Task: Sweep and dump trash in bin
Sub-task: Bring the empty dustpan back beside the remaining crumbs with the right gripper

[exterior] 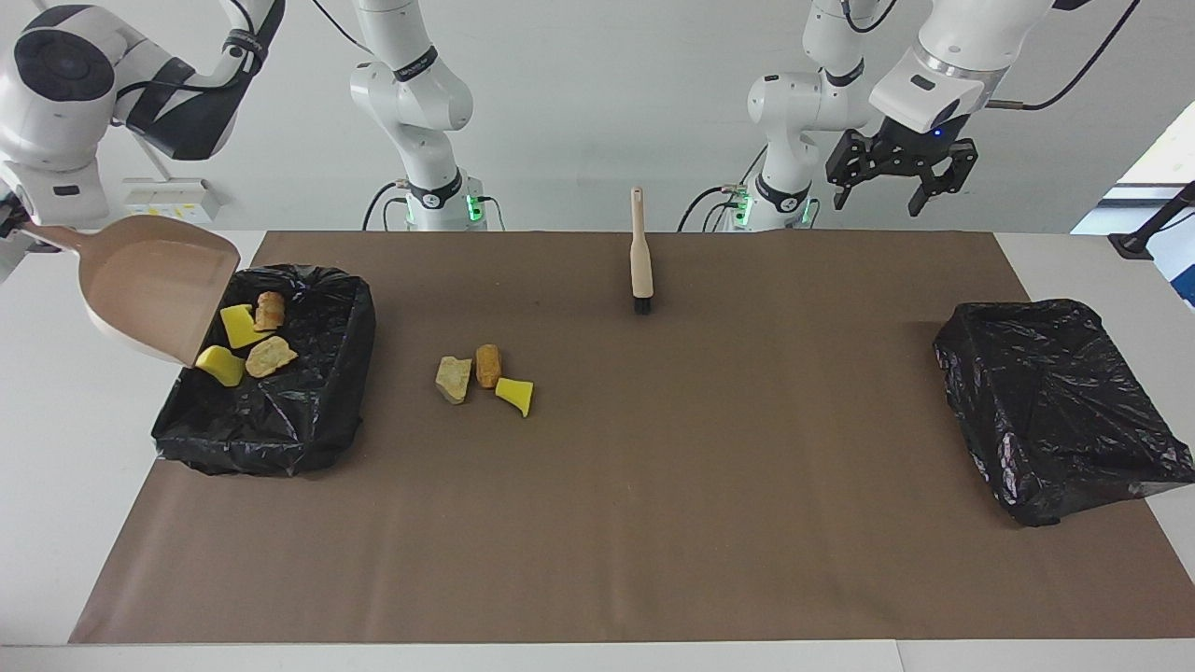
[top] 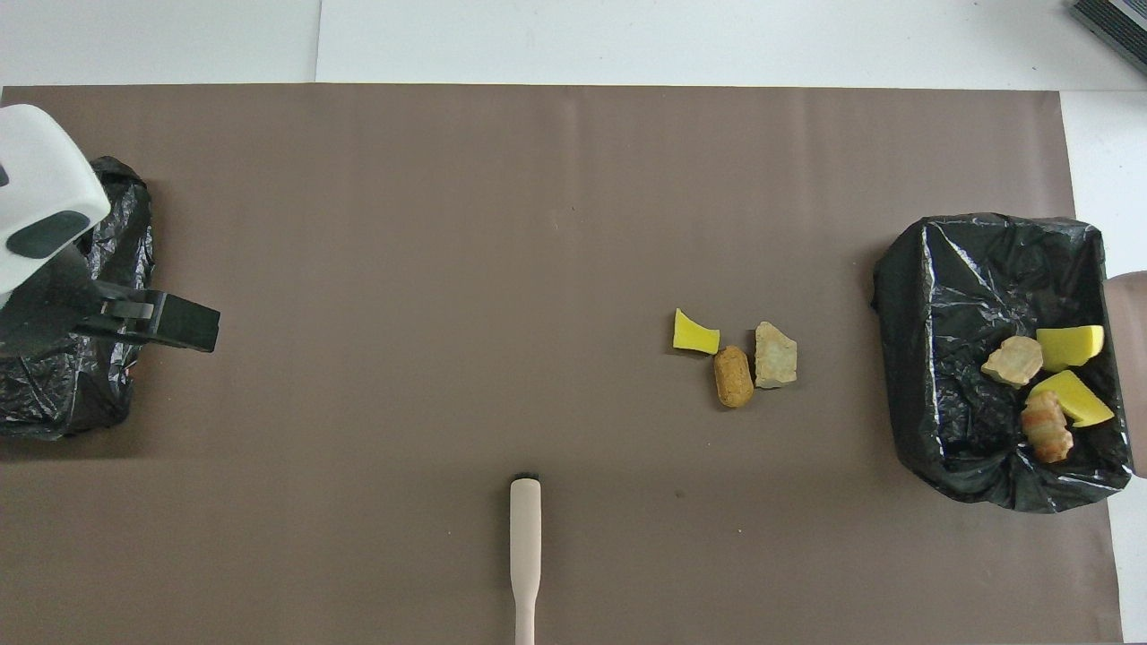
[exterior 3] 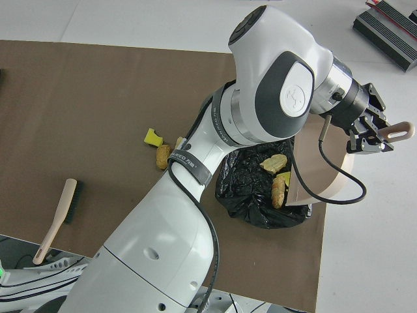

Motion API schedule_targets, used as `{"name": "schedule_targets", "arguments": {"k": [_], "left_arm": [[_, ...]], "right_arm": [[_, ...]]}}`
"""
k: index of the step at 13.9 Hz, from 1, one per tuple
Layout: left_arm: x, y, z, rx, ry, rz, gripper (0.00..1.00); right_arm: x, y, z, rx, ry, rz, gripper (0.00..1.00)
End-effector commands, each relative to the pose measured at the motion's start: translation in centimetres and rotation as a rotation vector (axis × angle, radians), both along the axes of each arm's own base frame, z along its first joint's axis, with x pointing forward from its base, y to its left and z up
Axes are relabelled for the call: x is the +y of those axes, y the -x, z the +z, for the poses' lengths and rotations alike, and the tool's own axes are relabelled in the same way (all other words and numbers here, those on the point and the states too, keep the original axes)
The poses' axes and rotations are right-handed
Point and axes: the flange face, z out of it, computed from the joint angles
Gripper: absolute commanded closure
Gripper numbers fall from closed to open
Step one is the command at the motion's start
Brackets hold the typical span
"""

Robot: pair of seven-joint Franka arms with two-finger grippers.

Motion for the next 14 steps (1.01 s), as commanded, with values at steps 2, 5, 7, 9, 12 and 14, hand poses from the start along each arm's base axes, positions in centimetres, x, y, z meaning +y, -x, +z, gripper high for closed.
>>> {"name": "schedule_targets", "arguments": {"k": [2,5,7,9,12,14], "left_arm": [[1.2,0.3,0.6,-0.016,-0.002,-0.032,0.0],[2.3,-0.3,0.5,-0.017,0.002,-0.039,0.0],[2.2,-0.3,0.5,-0.018,0.004,-0.039,0.0],[2.3,-0.2,0.6,-0.02,0.002,-0.028,0.0],[2.5,0.0,0.5,-0.017,0.001,-0.02,0.0],[2.4,0.1,0.5,-0.016,0.0,-0.023,0.0]], "right_arm": [[5.3,0.6,2.6,-0.035,-0.12,-0.131,1.0],[11.8,-0.2,1.3,-0.126,-0.232,-0.243,1.0],[16.3,-0.6,0.3,-0.219,-0.327,-0.337,1.0],[23.3,-1.2,-1.7,-0.323,-0.375,-0.488,1.0],[33.5,-2.2,-6.6,-0.444,-0.43,-0.769,1.0],[40.6,-3.3,-10.5,-0.509,-0.46,-0.927,1.0]]}}
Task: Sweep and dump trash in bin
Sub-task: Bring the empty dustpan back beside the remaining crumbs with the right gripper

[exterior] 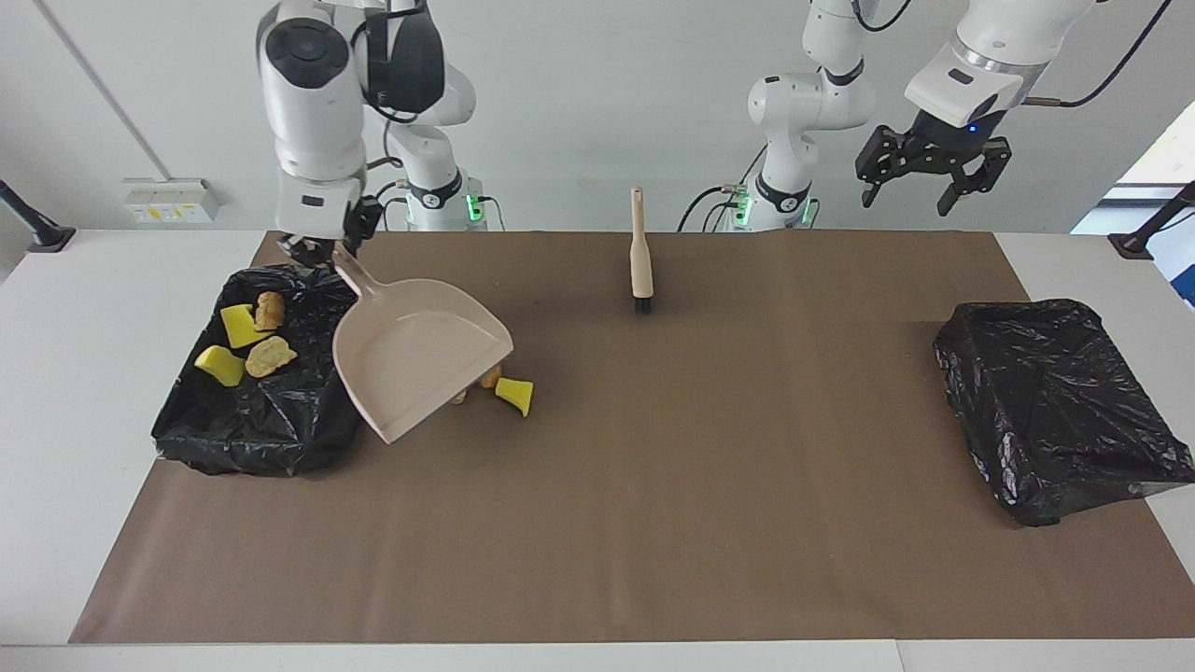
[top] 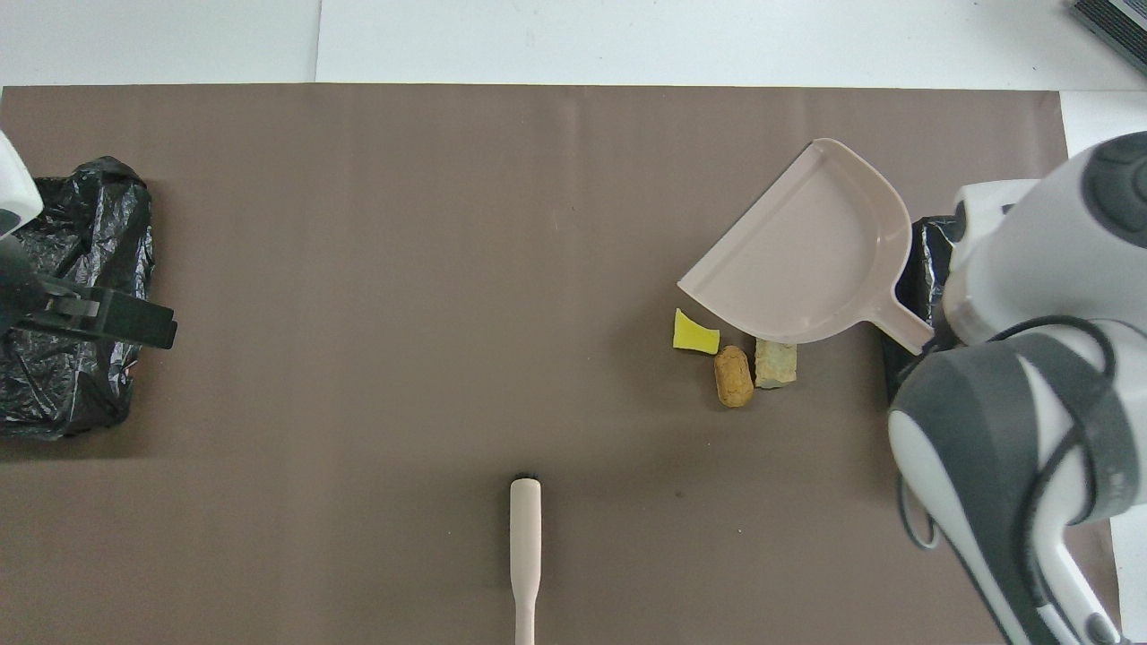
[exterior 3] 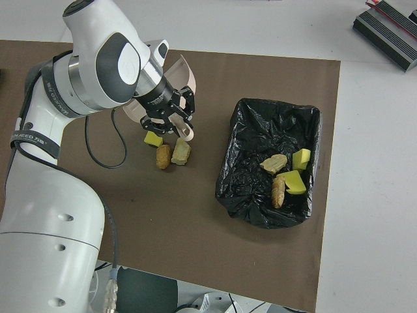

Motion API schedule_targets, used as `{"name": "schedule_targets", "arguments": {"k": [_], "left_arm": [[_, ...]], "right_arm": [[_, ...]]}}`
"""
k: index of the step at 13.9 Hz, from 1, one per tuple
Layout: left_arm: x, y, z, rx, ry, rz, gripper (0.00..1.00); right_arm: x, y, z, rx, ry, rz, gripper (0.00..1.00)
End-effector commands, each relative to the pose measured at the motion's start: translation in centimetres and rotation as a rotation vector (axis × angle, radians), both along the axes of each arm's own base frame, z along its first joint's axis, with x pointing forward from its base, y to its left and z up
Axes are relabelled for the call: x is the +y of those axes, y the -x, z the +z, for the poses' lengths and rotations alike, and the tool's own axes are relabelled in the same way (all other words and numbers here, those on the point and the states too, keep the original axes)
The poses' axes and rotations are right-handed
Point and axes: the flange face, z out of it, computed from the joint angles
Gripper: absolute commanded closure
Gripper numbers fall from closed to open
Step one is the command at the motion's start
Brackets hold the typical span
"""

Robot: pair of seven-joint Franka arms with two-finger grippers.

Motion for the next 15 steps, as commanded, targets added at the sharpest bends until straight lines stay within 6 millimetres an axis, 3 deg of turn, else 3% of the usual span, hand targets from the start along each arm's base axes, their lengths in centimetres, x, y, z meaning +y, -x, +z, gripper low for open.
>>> {"name": "schedule_targets", "arguments": {"k": [1,5,7,9,13,15], "left_arm": [[0.3,0.4,0.2,-0.006,-0.003,0.004,0.0],[0.2,0.5,0.3,-0.006,-0.005,0.001,0.0],[0.3,0.5,0.4,-0.008,-0.005,0.006,0.0],[0.3,0.5,0.4,-0.009,-0.005,0.006,0.0],[0.1,0.6,0.2,0.0,-0.006,0.001,0.0],[0.2,0.6,0.2,0.003,-0.007,0.003,0.0]], "right_arm": [[7.5,-1.5,-5.0,-0.066,-0.049,-0.247,1.0],[18.8,-0.5,-8.6,-0.102,-0.185,-0.502,1.0],[24.4,-0.3,-11.7,-0.108,-0.21,-0.629,1.0],[29.0,-0.7,-13.4,-0.11,-0.215,-0.726,1.0],[33.4,-0.6,-16.3,-0.122,-0.257,-0.828,1.0],[34.0,-0.3,-17.9,-0.111,-0.244,-0.838,1.0]]}}
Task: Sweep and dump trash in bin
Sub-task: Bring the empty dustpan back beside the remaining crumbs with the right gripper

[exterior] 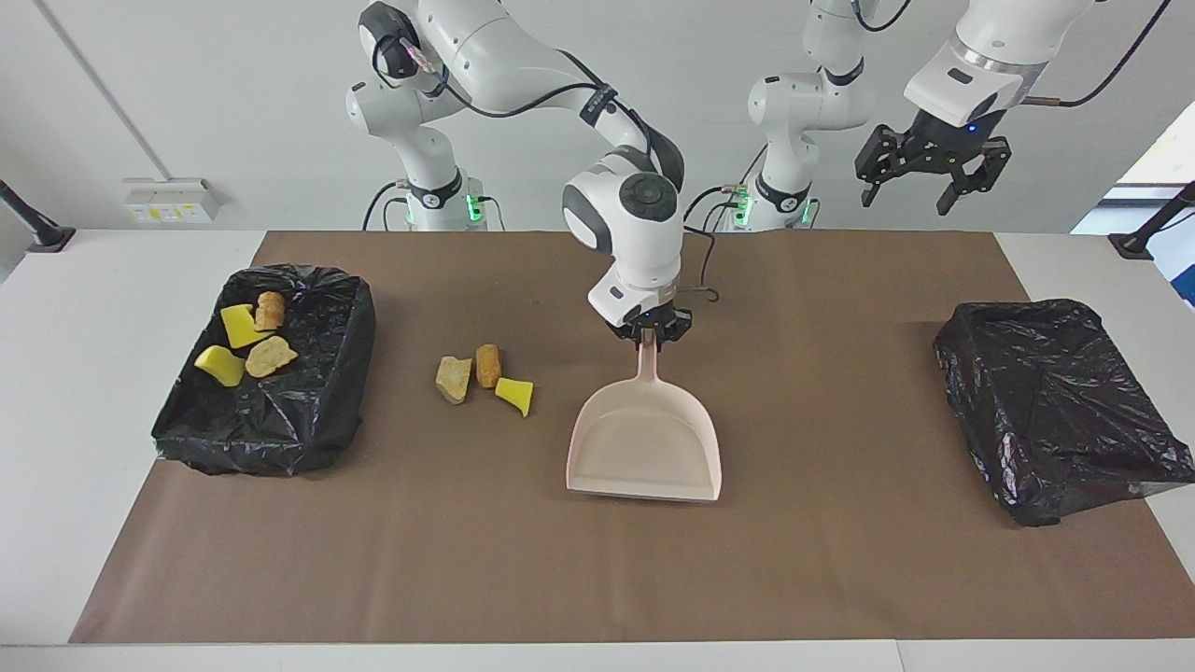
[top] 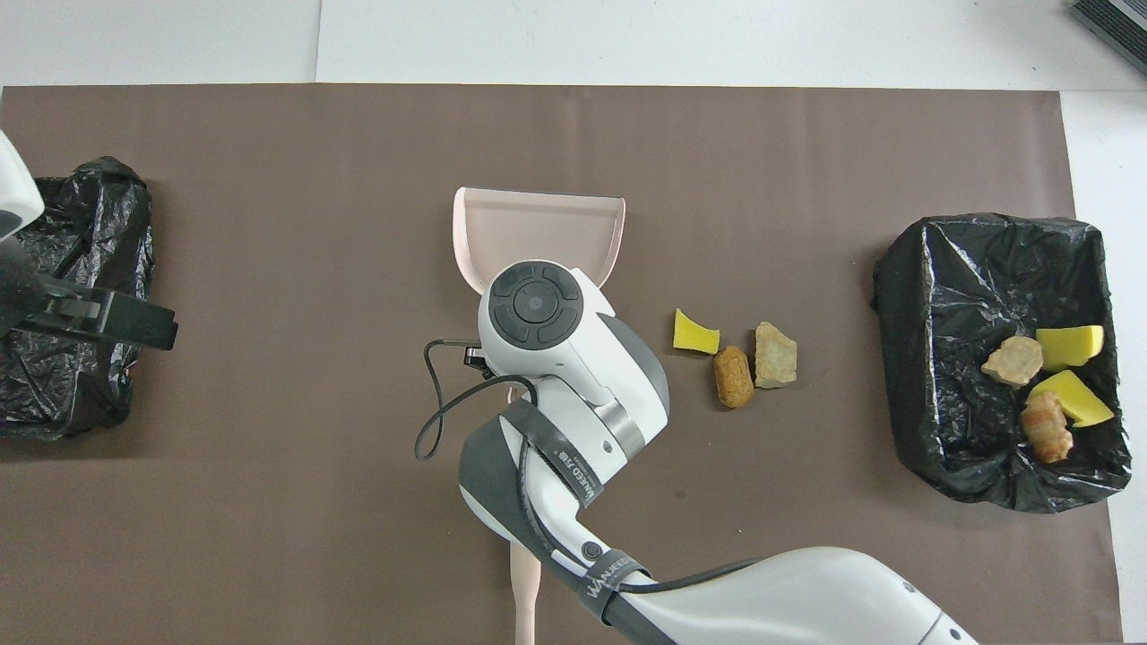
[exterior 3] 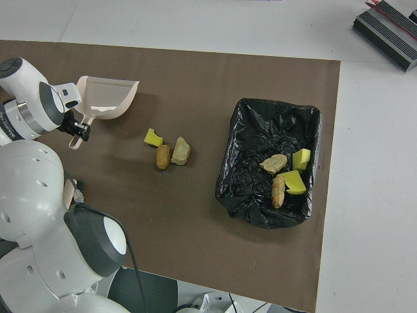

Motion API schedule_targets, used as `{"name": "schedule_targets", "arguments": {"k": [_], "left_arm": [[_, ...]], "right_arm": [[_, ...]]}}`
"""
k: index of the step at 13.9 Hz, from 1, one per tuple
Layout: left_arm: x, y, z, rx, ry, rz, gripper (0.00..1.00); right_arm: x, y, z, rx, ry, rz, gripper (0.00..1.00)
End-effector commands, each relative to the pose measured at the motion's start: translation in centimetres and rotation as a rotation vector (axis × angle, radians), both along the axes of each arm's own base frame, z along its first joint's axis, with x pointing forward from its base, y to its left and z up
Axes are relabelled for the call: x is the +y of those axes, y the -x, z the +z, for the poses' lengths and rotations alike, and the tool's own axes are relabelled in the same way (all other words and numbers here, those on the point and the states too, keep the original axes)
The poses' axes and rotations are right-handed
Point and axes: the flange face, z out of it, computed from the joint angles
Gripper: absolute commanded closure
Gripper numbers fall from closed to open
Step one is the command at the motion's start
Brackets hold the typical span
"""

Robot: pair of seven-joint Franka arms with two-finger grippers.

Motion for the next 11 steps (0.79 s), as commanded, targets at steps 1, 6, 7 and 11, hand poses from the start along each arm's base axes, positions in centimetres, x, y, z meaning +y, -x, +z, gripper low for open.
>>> {"name": "schedule_targets", "arguments": {"k": [1,6,7,11], "left_arm": [[0.3,0.5,0.3,-0.002,-0.006,0.004,0.0],[-0.1,0.4,0.4,-0.016,-0.002,-0.002,0.0],[-0.5,0.3,0.4,-0.029,0.001,-0.01,0.0],[-0.6,-0.6,0.2,-0.067,0.01,-0.019,0.0]], "right_arm": [[0.7,-0.6,-1.2,0.014,-0.018,-0.033,1.0],[0.7,-0.1,-1.9,0.023,-0.01,0.024,0.47],[1.3,0.5,-1.8,0.018,0.0,0.061,0.0],[-0.8,1.4,3.2,0.071,0.042,0.088,0.0]]}}
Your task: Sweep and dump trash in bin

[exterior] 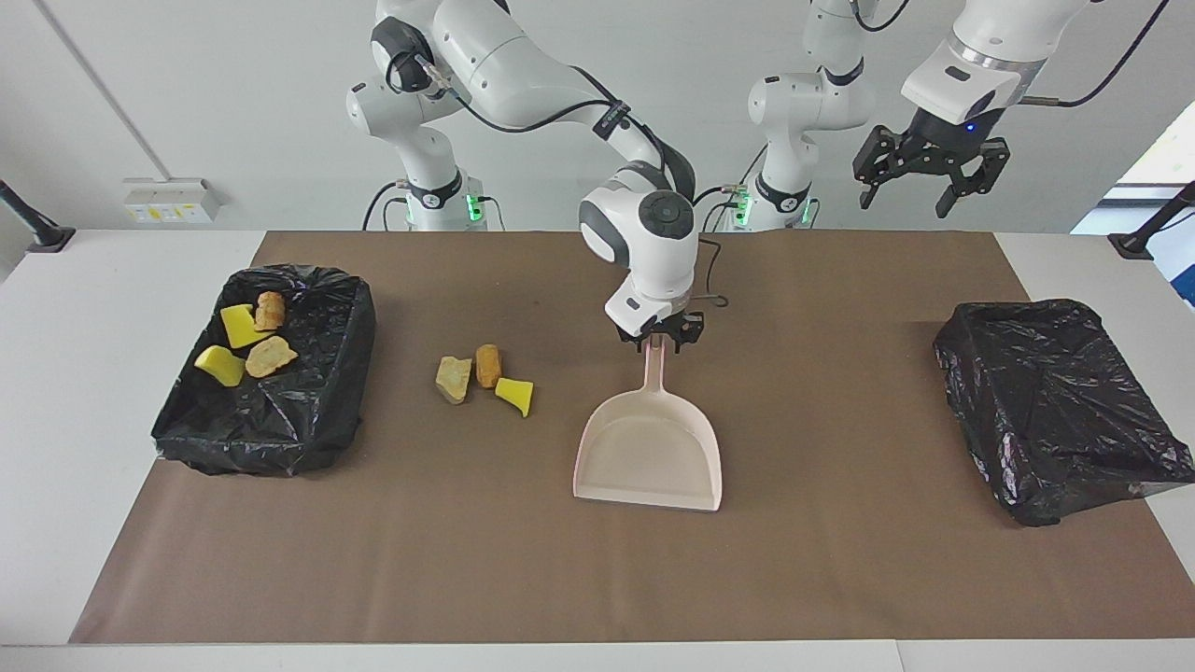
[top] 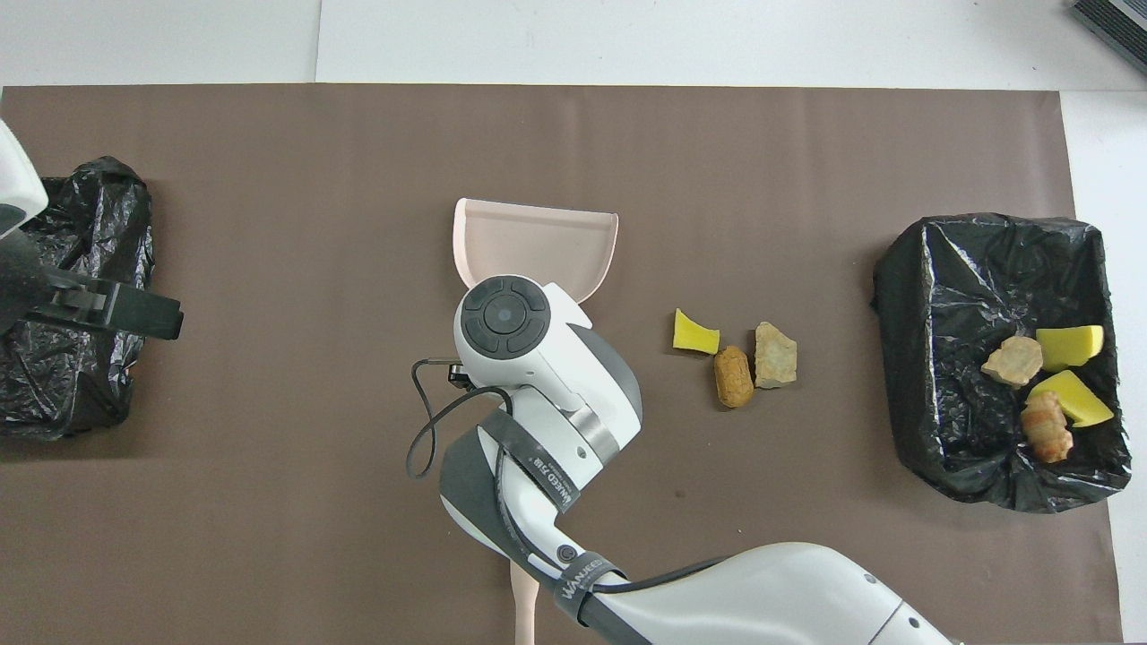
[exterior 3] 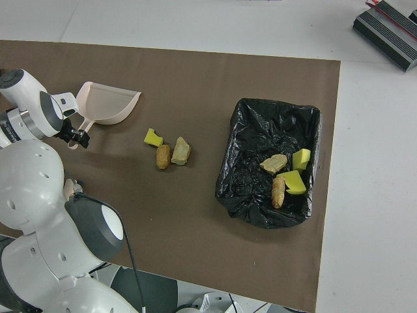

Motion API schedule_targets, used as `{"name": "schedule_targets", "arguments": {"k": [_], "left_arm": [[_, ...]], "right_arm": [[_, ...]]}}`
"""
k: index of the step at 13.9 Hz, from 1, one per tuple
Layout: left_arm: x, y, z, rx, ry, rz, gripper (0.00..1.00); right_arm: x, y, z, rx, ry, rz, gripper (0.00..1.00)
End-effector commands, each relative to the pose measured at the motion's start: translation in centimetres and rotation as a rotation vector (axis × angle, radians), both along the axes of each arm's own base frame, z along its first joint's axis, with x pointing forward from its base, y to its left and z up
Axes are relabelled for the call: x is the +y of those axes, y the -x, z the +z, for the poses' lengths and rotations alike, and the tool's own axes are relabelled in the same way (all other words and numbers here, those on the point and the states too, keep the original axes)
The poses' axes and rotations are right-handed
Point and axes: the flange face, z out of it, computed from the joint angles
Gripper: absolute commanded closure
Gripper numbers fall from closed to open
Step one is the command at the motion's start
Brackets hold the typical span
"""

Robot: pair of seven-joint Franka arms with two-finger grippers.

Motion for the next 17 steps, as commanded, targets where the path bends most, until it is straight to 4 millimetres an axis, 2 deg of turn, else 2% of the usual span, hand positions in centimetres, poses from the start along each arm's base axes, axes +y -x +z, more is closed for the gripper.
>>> {"name": "schedule_targets", "arguments": {"k": [1,3,5,7,8,9,10,11,13,15,17], "left_arm": [[-0.3,-0.5,-0.4,-0.026,0.003,-0.016,0.0],[-0.9,-1.6,-1.1,-0.048,0.024,-0.021,0.0],[-2.1,-3.3,-2.9,-0.051,0.036,-0.034,0.0],[-6.7,-4.7,-5.3,-0.08,0.044,-0.095,0.0],[-8.7,-5.2,-6.8,-0.076,0.048,-0.101,0.0],[-9.6,-6.1,-8.4,-0.079,0.058,-0.077,0.0],[-11.7,-6.3,-10.7,-0.085,0.067,-0.076,0.0],[-14.2,-5.8,-13.3,-0.101,0.076,-0.1,0.0],[-17.5,-4.2,-18.3,-0.095,0.079,-0.123,0.0],[-21.4,-3.0,-22.8,-0.087,0.094,-0.099,0.0],[-23.5,-2.3,-25.8,-0.085,0.105,-0.074,0.0]], "right_arm": [[-3.2,-0.1,4.6,0.048,0.026,0.021,0.0],[-4.4,1.3,7.2,0.08,0.055,0.077,0.0],[-5.4,4.3,9.8,0.109,0.02,0.069,0.0],[-6.6,7.7,11.8,0.124,0.001,0.062,0.0],[-6.9,9.9,11.7,0.155,0.016,0.07,0.0],[-6.8,11.9,11.4,0.185,0.009,0.068,0.0],[-6.6,14.1,10.9,0.21,-0.004,0.068,0.0],[-6.6,15.9,10.5,0.217,-0.019,0.066,0.0],[-6.7,19.4,9.0,0.203,-0.063,0.038,0.0],[-7.3,21.9,7.9,0.208,-0.1,0.012,0.0],[-5.6,24.7,6.1,0.215,-0.096,0.026,0.0]]}}
